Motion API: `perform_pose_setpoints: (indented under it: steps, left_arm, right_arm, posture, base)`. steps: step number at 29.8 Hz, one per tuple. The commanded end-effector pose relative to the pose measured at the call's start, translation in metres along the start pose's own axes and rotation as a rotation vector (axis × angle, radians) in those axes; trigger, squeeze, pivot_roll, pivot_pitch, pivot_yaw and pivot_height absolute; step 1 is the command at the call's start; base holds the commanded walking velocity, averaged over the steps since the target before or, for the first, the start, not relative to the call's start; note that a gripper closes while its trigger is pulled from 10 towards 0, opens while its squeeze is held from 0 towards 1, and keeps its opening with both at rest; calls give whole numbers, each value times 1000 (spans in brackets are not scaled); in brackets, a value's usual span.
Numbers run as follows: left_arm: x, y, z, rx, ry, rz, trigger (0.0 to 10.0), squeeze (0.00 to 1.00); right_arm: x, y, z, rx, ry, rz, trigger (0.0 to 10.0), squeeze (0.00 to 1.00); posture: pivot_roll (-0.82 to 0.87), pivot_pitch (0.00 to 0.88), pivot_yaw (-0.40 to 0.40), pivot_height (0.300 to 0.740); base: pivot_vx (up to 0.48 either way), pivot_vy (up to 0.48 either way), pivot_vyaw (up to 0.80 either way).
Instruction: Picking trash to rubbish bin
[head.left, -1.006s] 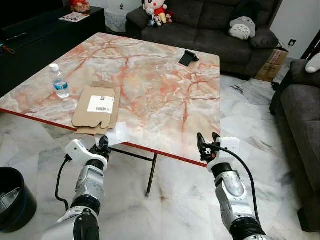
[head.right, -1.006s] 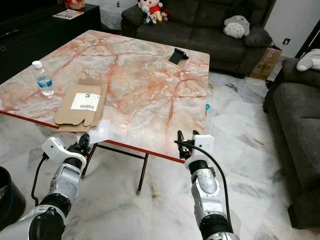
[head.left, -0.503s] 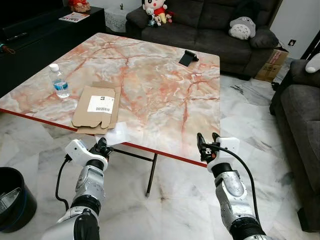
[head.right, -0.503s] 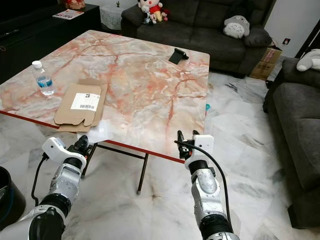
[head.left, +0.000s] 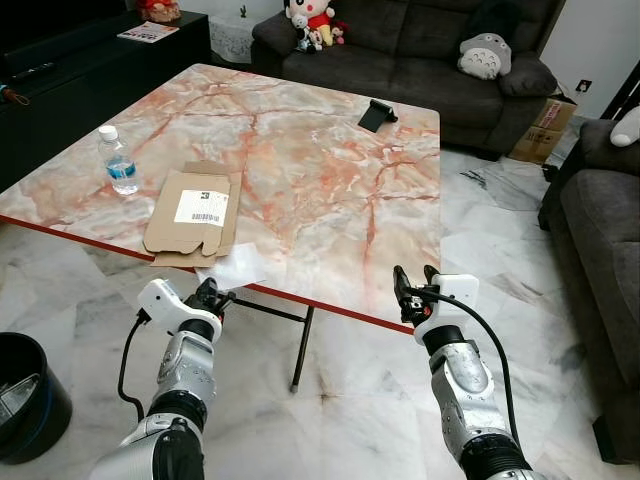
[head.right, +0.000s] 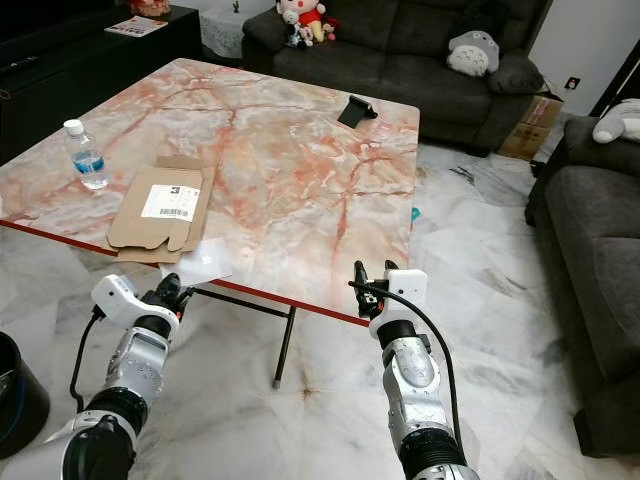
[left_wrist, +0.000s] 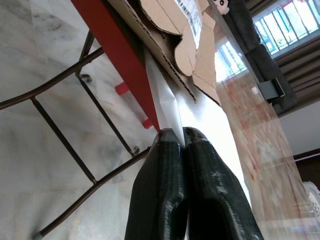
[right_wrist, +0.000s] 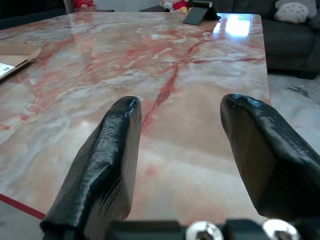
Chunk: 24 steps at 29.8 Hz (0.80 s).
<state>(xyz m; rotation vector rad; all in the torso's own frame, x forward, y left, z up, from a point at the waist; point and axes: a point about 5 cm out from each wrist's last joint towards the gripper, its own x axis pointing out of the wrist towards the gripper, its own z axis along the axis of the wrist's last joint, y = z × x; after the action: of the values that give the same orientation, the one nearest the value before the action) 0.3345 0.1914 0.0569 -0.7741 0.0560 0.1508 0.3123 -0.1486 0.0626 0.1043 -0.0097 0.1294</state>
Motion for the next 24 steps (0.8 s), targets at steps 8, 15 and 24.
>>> perform_pose_setpoints:
  steps: [8, 15, 24]
  left_arm:
    - [6, -41, -10, 157, 24, -189, 0, 0]
    - [-2, -85, -40, 361, 111, -423, 1765, 0]
    - [-3, -95, -42, 607, 69, -433, 10000, 0]
  right_arm:
    - [3, -5, 6, -1, -14, -12, 10000, 0]
    - [3, -3, 5, 1, -14, -11, 10000, 0]
    - [3, -3, 5, 1, -11, -15, 10000, 0]
  posture:
    - [72, 0, -132, 740]
    - [77, 0, -129, 740]
    - [77, 0, -123, 740]
  base:
    - [0, 0, 0]
    - [0, 0, 0]
    - [0, 0, 0]
